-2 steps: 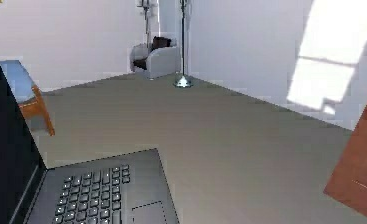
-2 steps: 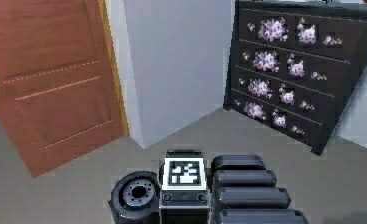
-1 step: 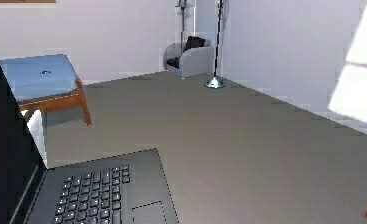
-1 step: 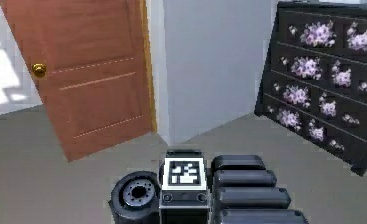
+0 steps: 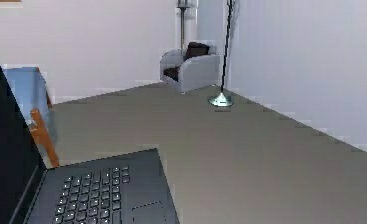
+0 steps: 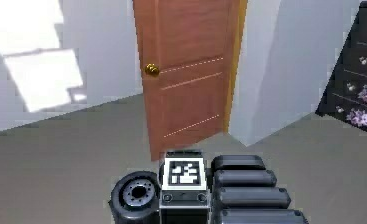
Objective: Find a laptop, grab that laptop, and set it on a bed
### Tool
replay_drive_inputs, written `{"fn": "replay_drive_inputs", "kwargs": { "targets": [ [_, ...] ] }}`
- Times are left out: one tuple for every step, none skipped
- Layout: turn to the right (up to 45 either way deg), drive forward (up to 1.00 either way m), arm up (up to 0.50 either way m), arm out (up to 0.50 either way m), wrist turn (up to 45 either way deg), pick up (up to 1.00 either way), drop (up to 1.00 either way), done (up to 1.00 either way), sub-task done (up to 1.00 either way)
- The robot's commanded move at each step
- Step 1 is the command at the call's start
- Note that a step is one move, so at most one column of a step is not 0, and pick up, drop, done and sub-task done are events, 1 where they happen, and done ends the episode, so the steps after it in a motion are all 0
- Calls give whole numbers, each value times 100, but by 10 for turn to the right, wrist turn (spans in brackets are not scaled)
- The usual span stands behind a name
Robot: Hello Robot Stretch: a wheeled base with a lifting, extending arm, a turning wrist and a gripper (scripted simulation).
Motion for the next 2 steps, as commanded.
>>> {"fn": "replay_drive_inputs", "kwargs": {
  "targets": [
    [-330,0,0,0,0,0,0,0,0],
    [0,65,0,0,0,0,0,0,0]
  ]
}}
